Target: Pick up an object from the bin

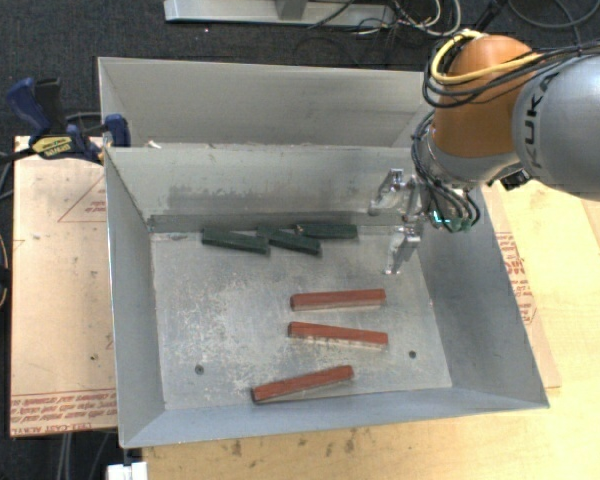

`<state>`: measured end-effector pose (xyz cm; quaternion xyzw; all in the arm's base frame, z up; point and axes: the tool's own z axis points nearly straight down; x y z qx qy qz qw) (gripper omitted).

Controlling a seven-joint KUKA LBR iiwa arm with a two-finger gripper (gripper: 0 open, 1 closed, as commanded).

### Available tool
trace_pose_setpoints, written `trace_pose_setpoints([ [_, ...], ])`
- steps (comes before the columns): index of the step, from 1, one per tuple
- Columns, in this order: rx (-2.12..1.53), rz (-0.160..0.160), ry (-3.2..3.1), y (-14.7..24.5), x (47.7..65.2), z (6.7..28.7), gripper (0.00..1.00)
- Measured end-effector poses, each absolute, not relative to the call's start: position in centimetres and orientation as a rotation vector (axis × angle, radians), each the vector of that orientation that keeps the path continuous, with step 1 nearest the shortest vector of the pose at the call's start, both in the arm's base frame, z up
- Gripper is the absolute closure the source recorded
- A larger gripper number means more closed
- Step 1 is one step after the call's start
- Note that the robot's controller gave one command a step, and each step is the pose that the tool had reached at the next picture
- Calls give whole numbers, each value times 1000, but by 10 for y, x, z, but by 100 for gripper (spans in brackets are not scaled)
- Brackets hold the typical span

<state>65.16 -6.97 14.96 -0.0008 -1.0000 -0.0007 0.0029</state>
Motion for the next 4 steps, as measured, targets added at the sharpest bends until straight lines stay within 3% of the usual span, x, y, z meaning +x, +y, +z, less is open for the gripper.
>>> trace_pose_setpoints([
  [1,-1,-1,-3143,-70,654,154,0],
  [2,-7,-5,-3137,-4,609,126,0],
  [3,37,-1,-3145,-14,620,130,0],
  [4,-2,-2,-3142,-9,598,120,0],
])
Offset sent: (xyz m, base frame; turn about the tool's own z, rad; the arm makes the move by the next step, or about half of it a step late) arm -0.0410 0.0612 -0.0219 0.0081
